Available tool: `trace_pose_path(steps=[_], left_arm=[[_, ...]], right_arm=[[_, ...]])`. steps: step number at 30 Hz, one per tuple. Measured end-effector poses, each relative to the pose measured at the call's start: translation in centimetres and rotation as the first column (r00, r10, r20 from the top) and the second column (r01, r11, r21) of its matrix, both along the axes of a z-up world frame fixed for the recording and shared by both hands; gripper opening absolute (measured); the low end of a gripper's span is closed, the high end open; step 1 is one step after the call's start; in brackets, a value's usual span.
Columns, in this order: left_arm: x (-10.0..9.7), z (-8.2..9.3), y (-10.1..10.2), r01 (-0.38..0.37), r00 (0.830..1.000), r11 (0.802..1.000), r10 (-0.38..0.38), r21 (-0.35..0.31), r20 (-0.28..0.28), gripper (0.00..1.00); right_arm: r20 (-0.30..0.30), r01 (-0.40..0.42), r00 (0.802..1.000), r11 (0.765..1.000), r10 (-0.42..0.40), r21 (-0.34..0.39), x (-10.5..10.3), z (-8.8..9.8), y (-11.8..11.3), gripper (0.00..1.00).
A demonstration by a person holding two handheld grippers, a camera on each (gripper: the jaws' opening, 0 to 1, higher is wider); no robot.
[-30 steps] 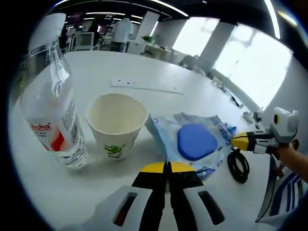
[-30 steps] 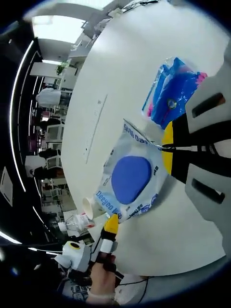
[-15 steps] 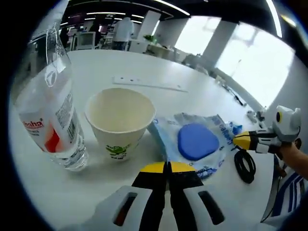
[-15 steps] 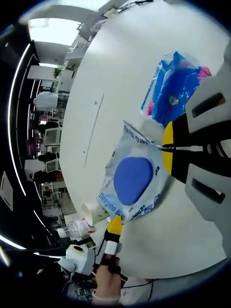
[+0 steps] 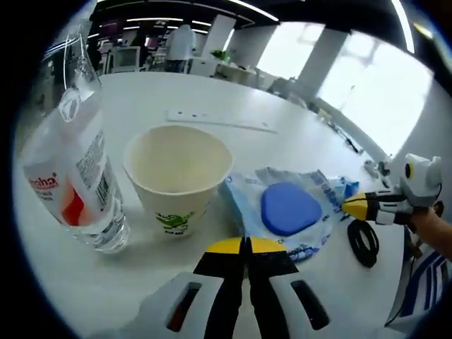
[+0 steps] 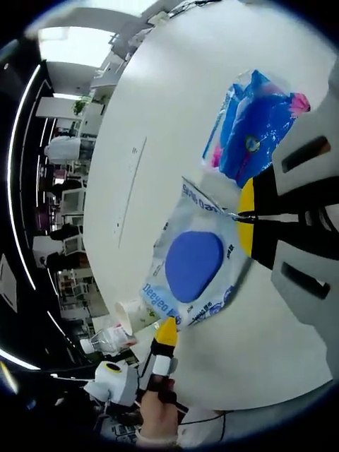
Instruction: Arrange the tabletop items into an orderly group along one side of the table until the central work area is clear of visible clutter.
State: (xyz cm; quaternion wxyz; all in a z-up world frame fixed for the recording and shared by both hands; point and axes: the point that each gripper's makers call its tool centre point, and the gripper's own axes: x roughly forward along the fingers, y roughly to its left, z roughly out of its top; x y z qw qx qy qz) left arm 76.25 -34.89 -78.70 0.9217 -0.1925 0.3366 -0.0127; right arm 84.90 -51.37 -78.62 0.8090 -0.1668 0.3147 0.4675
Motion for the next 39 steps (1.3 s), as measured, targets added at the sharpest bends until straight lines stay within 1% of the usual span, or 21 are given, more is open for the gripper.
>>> trace_pose_path(steps=[9,11,14,21,24,28,32,39], left_arm=[[0.18,-0.34,0.1,0.003,1.0,1.0,-0.003,0.004,-0.005,0.0],[0.14,-0.43,0.11,0.003,1.0,1.0,-0.003,0.003,-0.007,0.0],[0.1,-0.57,0.15,-0.005,1.0,1.0,0.005,-0.001,-0.006,0.0],[0.11,-0.61,0.17,-0.011,1.0,1.0,0.011,0.0,0.0,0.0],[0.14,-0.65,0.22,-0.009,1.0,1.0,0.009,0.01,0.003,0.0],[0.13,-0.69,0.25,-0.008,1.0,1.0,0.008,0.008,0.001,0.0],[0.12,-0.72,0.27,0.0,1.0,1.0,0.0,0.022,0.004,0.0],[0.17,-0.78,0.35,-0.004,1.0,1.0,0.004,0.018,0.006,0.0]], right_arm=[[0.001,-0.002,1.0,1.0,0.002,-0.012,0.32,-0.35,-0.06,0.0],[0.001,-0.002,1.0,1.0,0.002,-0.011,0.13,-0.31,-0.02,0.0],[-0.003,0.001,1.0,1.0,-0.001,-0.011,-0.19,-0.27,-0.03,0.0],[-0.002,0.006,1.0,1.0,-0.007,-0.012,0.04,-0.4,-0.02,0.0],[-0.002,0.004,1.0,1.0,-0.004,-0.015,0.0,-0.41,-0.01,0.0],[0.008,-0.001,1.0,1.0,0.001,-0.019,0.28,-0.47,-0.05,0.0],[0.042,-0.03,0.999,0.998,0.032,-0.05,0.27,-0.47,0.03,0.0],[0.037,-0.023,0.999,0.999,0.025,-0.046,0.21,-0.35,0.04,0.0]])
